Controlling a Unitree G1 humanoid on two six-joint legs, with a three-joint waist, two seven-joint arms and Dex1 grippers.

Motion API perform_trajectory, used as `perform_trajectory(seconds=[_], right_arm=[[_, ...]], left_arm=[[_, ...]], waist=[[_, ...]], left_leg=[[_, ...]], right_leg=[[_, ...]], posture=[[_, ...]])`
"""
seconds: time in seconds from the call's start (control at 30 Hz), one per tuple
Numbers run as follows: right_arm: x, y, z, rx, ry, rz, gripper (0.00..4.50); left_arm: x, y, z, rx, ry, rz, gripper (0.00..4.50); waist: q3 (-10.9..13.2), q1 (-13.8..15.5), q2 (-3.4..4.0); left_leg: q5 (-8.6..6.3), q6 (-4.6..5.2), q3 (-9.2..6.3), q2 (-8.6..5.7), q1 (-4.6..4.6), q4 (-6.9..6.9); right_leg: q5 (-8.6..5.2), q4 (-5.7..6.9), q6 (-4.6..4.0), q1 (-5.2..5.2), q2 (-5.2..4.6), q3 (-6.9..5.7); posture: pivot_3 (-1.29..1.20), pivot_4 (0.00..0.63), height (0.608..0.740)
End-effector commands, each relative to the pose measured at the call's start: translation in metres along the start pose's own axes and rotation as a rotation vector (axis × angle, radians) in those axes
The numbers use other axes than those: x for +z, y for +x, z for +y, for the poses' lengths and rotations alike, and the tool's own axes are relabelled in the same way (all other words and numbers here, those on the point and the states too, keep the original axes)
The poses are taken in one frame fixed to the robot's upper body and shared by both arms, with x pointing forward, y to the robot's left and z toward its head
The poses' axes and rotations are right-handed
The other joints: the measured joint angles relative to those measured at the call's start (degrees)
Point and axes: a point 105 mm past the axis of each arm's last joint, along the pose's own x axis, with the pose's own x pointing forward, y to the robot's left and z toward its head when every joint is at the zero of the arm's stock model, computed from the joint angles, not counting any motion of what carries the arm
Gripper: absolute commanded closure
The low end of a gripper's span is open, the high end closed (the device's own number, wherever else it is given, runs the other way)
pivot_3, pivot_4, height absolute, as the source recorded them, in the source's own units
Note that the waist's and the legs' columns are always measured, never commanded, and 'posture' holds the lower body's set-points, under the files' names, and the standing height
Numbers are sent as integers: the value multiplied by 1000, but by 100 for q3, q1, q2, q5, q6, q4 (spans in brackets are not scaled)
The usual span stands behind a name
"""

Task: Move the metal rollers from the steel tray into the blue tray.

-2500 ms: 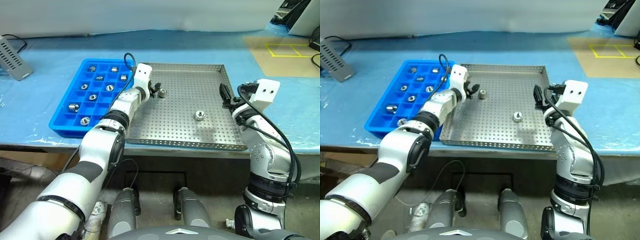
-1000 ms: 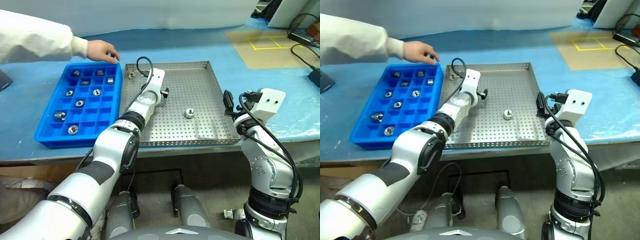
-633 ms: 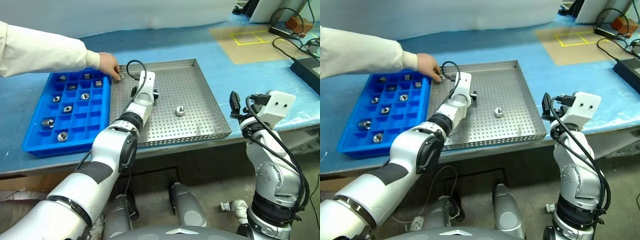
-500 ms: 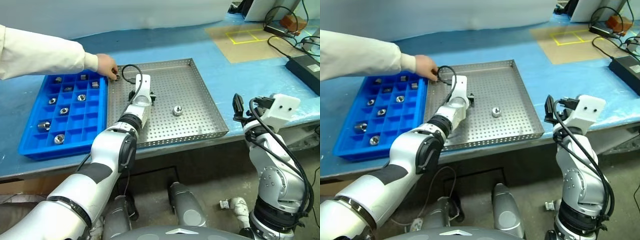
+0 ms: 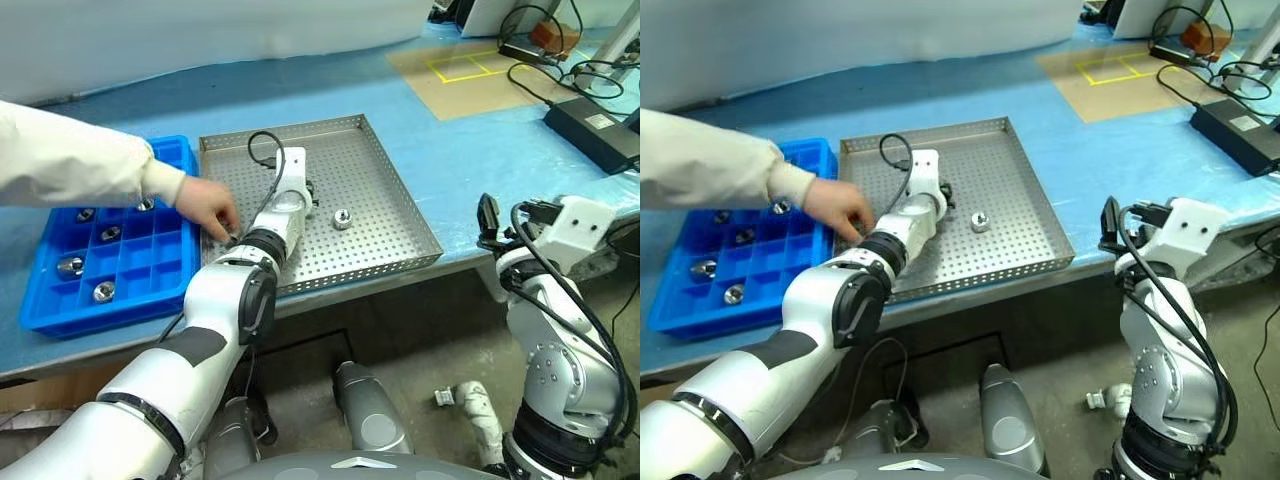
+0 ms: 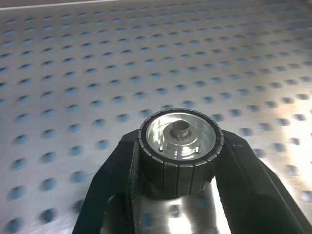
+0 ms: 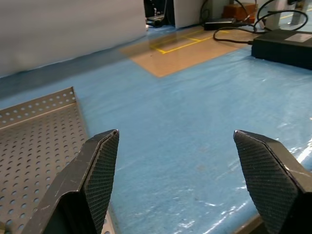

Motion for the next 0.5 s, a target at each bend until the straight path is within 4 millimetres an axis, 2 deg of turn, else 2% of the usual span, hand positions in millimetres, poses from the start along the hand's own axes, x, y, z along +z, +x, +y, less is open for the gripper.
perform_trajectory(seconds=[0.03, 0.13, 0.23, 0.33, 0.4, 0.5], right_arm=[[6, 10, 13, 61, 6, -32, 582], [1, 23, 24, 119, 13, -12, 582], [-5, 38, 41, 198, 21, 7, 582], [-7, 52, 61, 277, 19, 17, 582], [-9, 59, 74, 326, 22, 24, 582], [-16, 67, 92, 394, 28, 43, 582]], left_arm=[[41, -5, -22, -215, -51, -183, 2787], [51, -12, -31, -355, -14, -277, 2787], [54, -15, -23, -381, -2, -319, 2787], [58, -15, -3, -292, 75, -371, 2787], [62, -15, 20, -144, 121, -406, 2787], [62, -16, 48, 4, 129, -422, 2787]], waist=[[0, 17, 0], [0, 65, 0], [0, 126, 0], [0, 282, 1], [-1, 418, 1], [-1, 758, 1]], left_leg=[[-1, 1, 0, -3, -1, 0], [-1, 2, -4, -4, -5, -2], [-1, 4, -11, -4, 0, -3], [-2, 6, -13, -2, 3, -4], [0, 9, -14, 0, 4, -4], [10, 24, -15, 4, 4, 2]], right_leg=[[0, 0, 0, -1, -5, -3], [2, 2, -3, 3, -20, -8], [27, 11, -44, 19, -36, -22], [29, 19, -47, 20, -39, -29], [30, 30, -48, 17, -39, -32], [30, 58, -48, 10, -40, -33]], posture=[[-591, 150, 740], [-500, 150, 740], [-397, 150, 740], [-317, 150, 740], [-281, 150, 740], [-182, 150, 740]])
